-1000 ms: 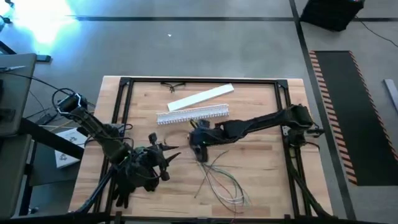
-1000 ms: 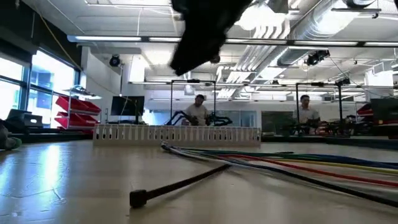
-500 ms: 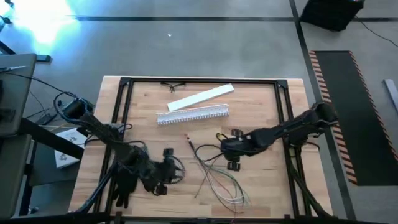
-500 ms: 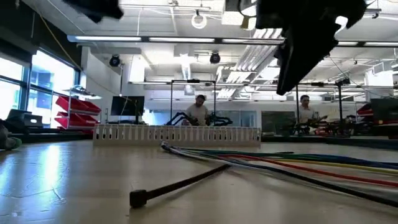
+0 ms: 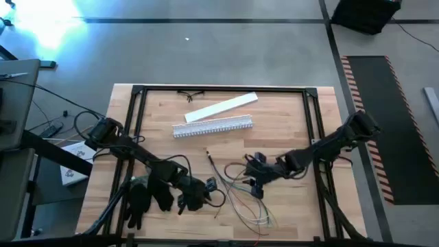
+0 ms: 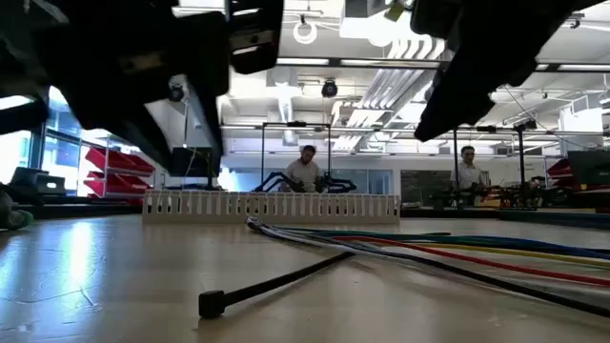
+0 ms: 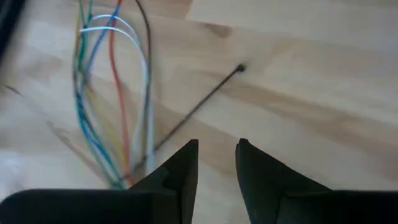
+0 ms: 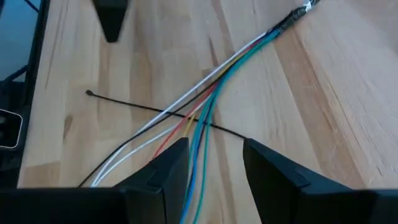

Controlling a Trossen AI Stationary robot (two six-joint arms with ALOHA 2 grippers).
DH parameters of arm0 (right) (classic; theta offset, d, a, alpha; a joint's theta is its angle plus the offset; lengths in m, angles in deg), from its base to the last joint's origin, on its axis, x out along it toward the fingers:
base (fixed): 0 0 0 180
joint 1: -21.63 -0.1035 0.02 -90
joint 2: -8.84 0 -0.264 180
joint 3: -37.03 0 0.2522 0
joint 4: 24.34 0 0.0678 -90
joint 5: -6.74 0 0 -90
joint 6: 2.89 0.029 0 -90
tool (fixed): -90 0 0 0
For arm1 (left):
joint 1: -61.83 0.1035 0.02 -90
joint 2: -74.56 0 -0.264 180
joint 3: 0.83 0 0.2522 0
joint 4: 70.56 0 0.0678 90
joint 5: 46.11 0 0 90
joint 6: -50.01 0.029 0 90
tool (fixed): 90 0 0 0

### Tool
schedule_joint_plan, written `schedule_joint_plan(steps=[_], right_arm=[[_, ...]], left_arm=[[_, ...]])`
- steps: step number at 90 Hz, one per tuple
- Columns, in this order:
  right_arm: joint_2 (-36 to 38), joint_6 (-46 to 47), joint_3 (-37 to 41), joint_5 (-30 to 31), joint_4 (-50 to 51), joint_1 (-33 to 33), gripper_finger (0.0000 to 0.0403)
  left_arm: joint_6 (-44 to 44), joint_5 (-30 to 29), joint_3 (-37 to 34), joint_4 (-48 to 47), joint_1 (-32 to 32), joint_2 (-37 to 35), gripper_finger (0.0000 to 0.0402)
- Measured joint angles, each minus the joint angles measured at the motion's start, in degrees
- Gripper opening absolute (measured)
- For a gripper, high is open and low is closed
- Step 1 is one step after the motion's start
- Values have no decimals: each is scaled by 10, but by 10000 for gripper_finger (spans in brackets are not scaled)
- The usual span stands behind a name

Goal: Ziptie cables
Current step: Wrap the black zip tie on the cable

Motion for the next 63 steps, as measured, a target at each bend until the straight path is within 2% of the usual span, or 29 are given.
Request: schedule_joint_plan(steps=[17,35,42,56,63], right_arm=[[0,44,0,93,6,-36,138],[0,104,0,143,5,-58,138],[0,122,0,149,5,-66,138],[-1,146,0,157,5,-83,138],[-3,151,0,175,4,-93,138]], left_arm=[[48,5,0,16,-14,1,95],[-4,19,11,80,-18,47,117],[-67,18,37,80,-29,77,125],[-307,9,113,14,-42,107,131],[-336,11,136,-33,-50,110,131]])
